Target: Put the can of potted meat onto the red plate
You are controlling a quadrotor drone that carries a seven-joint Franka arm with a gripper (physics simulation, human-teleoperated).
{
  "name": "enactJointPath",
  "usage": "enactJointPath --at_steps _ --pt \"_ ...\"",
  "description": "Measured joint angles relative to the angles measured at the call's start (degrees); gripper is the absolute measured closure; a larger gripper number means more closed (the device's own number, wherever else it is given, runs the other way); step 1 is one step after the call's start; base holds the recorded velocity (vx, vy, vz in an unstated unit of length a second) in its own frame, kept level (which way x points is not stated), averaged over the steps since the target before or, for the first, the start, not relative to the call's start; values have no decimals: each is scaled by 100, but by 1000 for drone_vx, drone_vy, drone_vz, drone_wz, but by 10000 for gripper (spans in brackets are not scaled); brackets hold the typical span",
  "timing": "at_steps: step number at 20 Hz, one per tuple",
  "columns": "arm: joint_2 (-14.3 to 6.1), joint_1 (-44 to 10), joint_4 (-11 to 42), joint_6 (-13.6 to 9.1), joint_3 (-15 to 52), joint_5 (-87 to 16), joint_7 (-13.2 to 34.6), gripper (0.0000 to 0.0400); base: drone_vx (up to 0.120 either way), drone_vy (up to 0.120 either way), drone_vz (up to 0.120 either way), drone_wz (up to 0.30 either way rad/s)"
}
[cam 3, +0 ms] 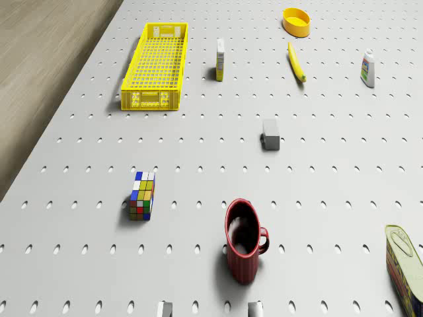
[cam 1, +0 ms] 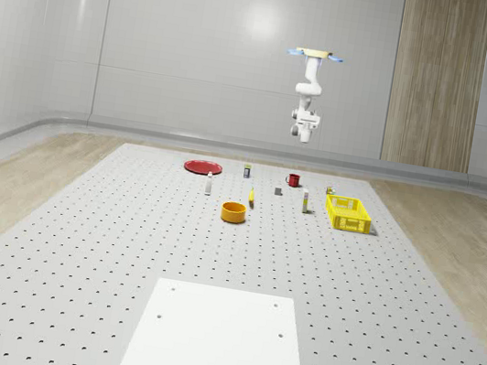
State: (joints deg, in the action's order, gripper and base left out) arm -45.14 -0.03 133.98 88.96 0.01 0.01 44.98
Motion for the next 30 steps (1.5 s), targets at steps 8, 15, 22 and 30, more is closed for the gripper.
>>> enactJointPath --at_steps 8,15,22,30 --pt "228 -19 -973 -708 11 7 -10 0 45 -75 0 0" --pt "436 -29 -1524 -1021 17 11 -14 0 120 -120 0 0" --pt "488 -36 -1678 -1092 21 13 -17 0 120 -120 0 0" --pt "480 -42 -1692 -1079 25 14 -20 0 65 -120 0 0"
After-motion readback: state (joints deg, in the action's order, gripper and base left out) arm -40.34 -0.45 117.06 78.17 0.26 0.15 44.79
